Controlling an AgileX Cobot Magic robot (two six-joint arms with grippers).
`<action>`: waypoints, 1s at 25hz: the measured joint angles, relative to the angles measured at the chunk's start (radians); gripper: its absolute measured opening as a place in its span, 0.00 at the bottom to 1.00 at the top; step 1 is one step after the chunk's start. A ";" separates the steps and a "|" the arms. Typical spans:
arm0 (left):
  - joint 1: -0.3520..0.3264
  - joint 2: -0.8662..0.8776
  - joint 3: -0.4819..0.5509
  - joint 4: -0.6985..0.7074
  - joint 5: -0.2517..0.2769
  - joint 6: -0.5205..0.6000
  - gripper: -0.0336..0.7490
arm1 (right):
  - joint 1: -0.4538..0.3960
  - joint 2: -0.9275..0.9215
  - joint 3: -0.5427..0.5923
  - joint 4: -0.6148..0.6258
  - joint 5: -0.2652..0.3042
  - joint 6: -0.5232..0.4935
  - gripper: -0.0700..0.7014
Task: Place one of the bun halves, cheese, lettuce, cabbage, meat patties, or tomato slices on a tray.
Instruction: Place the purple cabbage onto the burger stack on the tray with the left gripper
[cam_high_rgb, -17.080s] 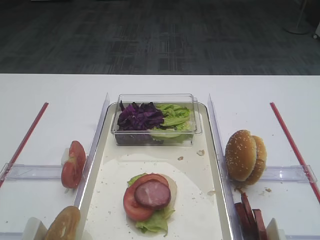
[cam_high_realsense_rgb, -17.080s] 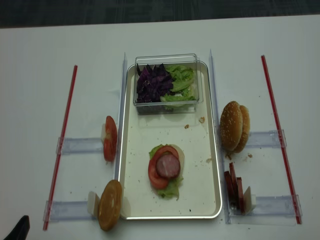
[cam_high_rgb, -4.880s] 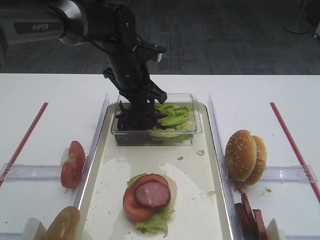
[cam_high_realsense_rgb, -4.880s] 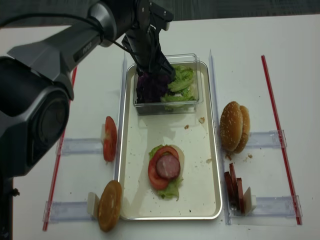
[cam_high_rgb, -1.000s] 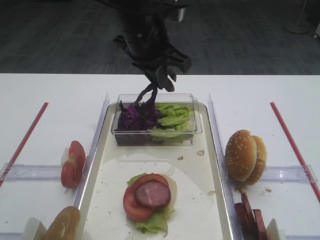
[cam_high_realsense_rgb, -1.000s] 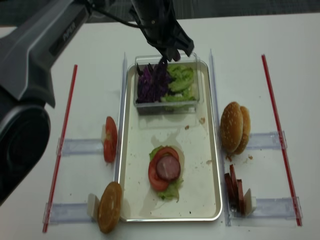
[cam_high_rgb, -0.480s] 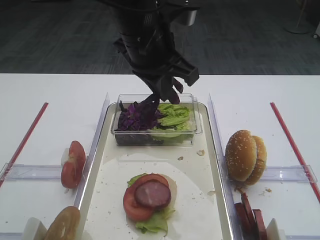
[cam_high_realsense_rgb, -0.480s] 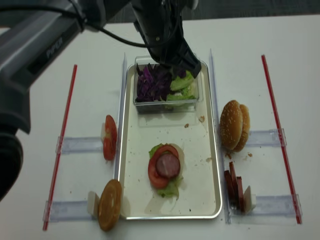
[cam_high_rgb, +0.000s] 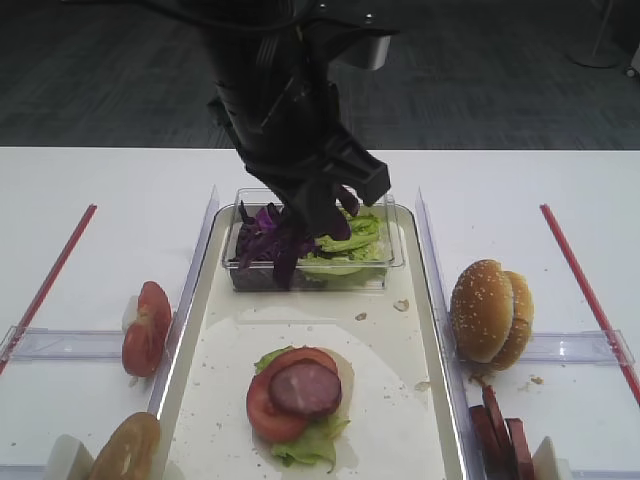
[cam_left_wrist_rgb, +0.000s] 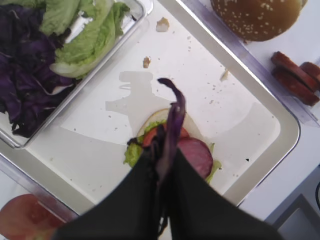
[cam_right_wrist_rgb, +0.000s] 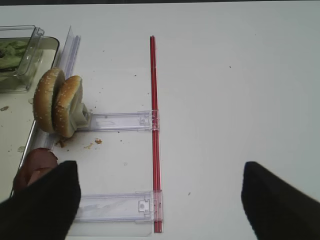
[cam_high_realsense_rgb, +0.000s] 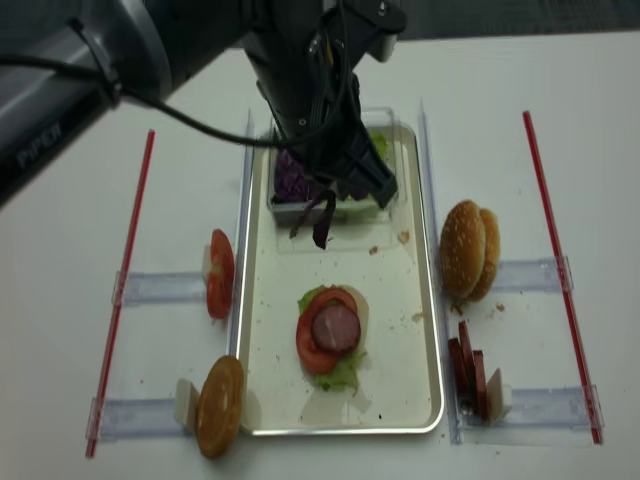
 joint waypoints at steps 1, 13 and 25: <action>-0.001 -0.004 0.010 -0.002 0.000 -0.002 0.06 | 0.000 0.000 0.000 0.000 0.000 0.000 0.95; -0.021 -0.035 0.188 -0.032 -0.005 -0.006 0.06 | 0.000 0.000 0.000 0.000 0.000 0.000 0.95; -0.021 -0.035 0.207 -0.035 -0.008 -0.006 0.06 | 0.000 0.000 0.000 0.000 0.000 -0.002 0.95</action>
